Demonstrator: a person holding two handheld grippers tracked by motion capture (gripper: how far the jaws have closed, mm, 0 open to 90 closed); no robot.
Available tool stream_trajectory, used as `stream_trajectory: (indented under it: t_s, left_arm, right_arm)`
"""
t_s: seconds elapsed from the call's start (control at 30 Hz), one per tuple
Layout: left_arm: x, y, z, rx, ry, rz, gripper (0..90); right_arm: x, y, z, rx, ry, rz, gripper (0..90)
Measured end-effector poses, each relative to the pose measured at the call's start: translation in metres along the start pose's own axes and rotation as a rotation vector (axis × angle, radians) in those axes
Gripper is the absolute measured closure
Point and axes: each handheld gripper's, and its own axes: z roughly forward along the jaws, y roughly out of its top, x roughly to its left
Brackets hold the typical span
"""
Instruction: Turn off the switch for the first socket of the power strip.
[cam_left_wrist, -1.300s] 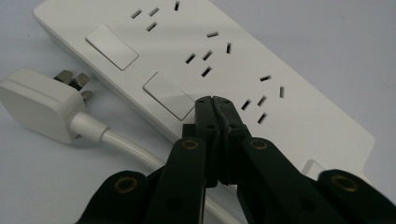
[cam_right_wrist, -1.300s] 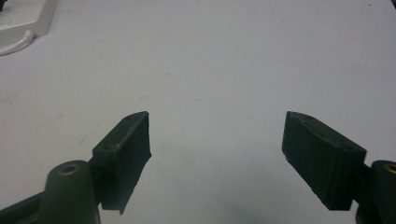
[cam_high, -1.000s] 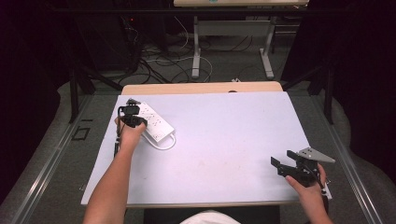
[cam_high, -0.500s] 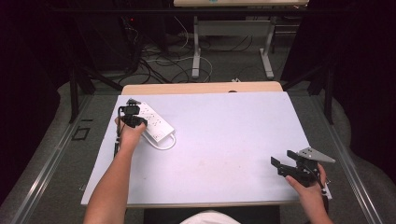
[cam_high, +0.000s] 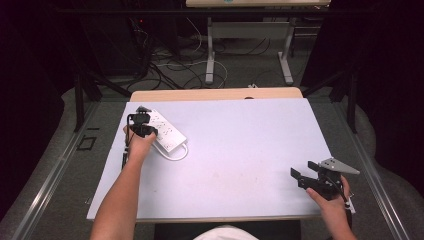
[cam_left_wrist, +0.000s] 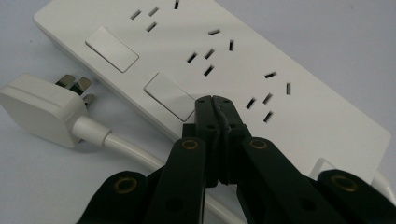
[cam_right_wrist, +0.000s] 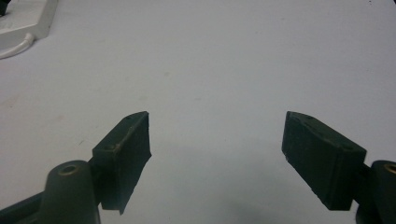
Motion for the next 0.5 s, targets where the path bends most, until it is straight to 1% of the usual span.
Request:
stream_trajectory:
  t_s: [0.07, 0.17, 0.23, 0.27, 0.37, 0.5]
  left_arm:
    - [-0.0001, 0.0001, -0.0001, 0.001, 0.0, 0.0, 90.0]
    - [-0.0005, -0.0001, 0.0, -0.002, 0.016, 0.011, 90.0]
    - [-0.0016, -0.0001, -0.0002, 0.001, 0.02, 0.004, 90.0]
    - [-0.0013, 0.0001, -0.0004, 0.003, 0.017, 0.011, 90.0]
    - [-0.0017, 0.0002, -0.0006, 0.006, 0.02, 0.01, 90.0]
    - [-0.0029, -0.0001, -0.0001, -0.002, 0.027, 0.007, 90.0]
  right_arm:
    - [0.0, 0.0, 0.0, 0.0, 0.0, 0.0, 22.9]
    - [0.0001, 0.0001, 0.0002, 0.001, -0.002, -0.003, 22.9]
    - [0.0003, 0.0003, 0.0, -0.001, -0.001, -0.002, 22.9]
    - [0.0001, 0.0003, 0.0, -0.001, -0.001, -0.002, 22.9]
    - [0.0008, 0.0004, -0.0004, 0.003, -0.001, 0.006, 22.9]
    - [0.001, 0.0003, 0.0001, -0.014, -0.005, -0.004, 22.9]
